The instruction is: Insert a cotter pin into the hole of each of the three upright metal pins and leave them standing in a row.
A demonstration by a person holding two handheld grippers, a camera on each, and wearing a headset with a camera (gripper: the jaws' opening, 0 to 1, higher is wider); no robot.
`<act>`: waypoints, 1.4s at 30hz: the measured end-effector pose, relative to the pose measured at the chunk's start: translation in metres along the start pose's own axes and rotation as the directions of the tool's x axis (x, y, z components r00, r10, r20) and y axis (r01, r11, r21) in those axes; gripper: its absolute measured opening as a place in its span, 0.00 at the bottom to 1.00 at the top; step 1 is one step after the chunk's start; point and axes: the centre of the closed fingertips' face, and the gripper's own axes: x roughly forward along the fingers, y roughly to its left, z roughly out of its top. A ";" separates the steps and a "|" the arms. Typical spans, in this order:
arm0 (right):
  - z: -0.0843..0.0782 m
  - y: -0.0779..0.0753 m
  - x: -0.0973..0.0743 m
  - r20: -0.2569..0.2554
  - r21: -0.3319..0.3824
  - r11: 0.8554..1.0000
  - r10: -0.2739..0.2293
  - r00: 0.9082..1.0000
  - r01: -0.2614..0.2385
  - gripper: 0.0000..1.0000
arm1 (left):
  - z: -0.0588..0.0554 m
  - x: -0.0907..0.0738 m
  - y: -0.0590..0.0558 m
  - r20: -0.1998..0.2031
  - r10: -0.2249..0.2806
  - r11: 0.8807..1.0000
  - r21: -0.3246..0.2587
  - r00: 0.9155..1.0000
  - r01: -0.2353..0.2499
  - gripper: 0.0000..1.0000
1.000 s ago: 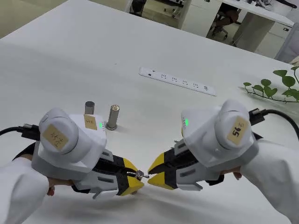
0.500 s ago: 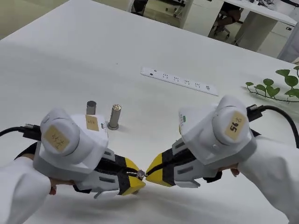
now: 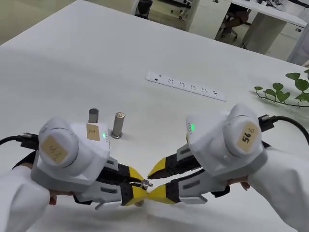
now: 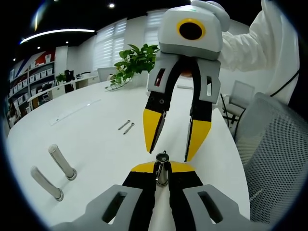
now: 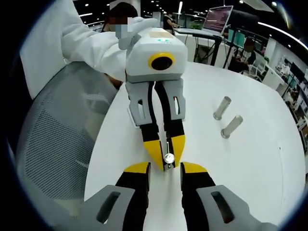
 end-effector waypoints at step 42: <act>-0.023 -0.015 -0.018 0.073 0.364 0.906 -0.258 0.963 0.215 0.96 | 0.007 0.010 0.033 0.015 -0.043 0.999 -0.012 0.999 0.043 0.06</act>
